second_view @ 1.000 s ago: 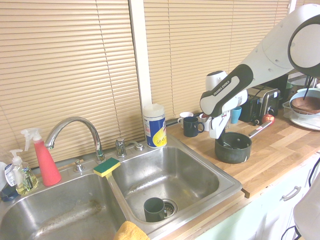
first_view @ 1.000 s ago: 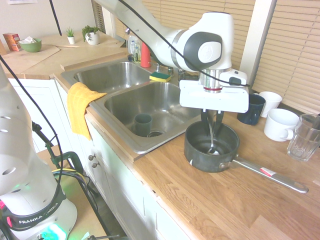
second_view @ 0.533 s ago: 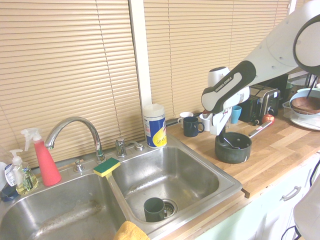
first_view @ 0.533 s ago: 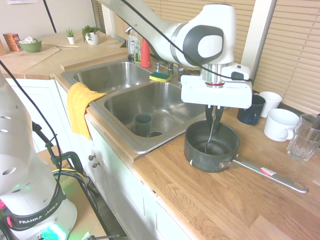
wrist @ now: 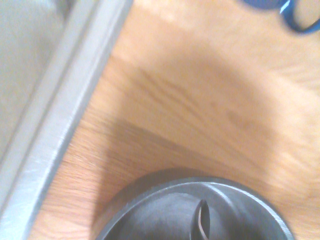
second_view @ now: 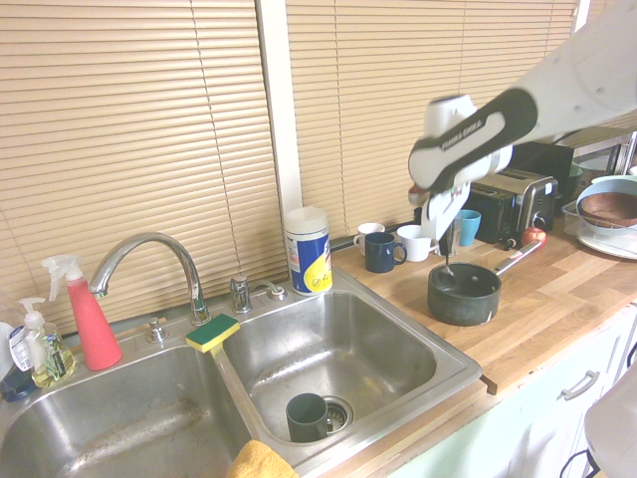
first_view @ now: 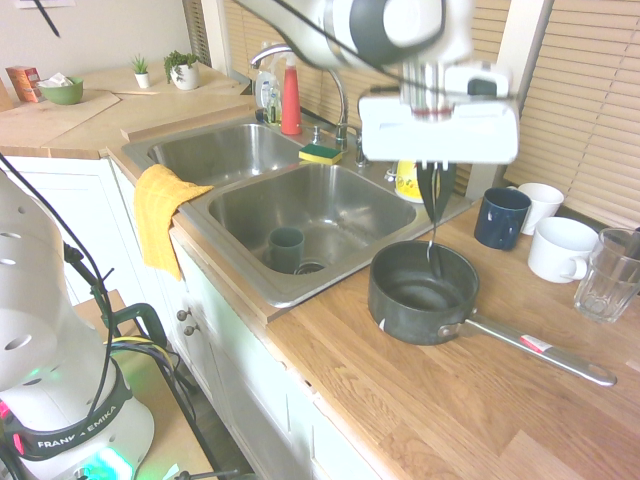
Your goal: Put the spoon into the sink
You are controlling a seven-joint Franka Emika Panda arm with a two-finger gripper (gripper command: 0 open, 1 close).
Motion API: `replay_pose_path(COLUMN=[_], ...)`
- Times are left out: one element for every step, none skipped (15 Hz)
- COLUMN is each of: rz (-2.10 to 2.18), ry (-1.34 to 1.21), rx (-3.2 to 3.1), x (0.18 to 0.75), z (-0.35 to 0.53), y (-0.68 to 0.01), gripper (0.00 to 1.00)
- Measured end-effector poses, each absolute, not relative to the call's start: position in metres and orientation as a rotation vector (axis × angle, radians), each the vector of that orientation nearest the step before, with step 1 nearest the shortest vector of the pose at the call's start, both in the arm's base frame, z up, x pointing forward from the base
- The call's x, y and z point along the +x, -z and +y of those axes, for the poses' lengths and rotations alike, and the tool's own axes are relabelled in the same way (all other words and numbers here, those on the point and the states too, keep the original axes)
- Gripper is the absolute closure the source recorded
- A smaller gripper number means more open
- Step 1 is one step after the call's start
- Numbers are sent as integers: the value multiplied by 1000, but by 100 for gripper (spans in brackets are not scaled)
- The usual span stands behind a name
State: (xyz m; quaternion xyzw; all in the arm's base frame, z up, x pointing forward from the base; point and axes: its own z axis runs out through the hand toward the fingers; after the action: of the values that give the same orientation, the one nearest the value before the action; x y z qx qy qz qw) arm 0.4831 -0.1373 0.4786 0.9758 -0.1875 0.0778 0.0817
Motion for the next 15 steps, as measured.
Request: replay_pose_path(rz=[-550, -535, -518, -497, -472, -442, -406, -377, -349, -321, -295, -276, -261, -252, -250], ry=[-250, -265, -273, -277, -278, -281, -283, -280, -276, -263, -236, -205, -173, -139, -108], rx=[2914, 2913, 2912, 2909, 2907, 2904, 2899, 2892, 2881, 2870, 2858, 2844, 2829, 2814, 2800], x=[483, 484, 486, 490, 493, 496, 497, 498, 499, 502, 506, 510, 516, 522, 527], z=[-129, -119, -106, -90, -68, -43, -13, 15, 40, 65, 89, 108, 124, 135, 143], y=[-493, -505, -514, -520, -524, -527, -527, -524, -517, -505, -487, -466, -445, -421, -397], gripper=[100, 100, 100, 100, 100, 100, 100, 100, 100, 100, 100, 100, 100, 100, 100])
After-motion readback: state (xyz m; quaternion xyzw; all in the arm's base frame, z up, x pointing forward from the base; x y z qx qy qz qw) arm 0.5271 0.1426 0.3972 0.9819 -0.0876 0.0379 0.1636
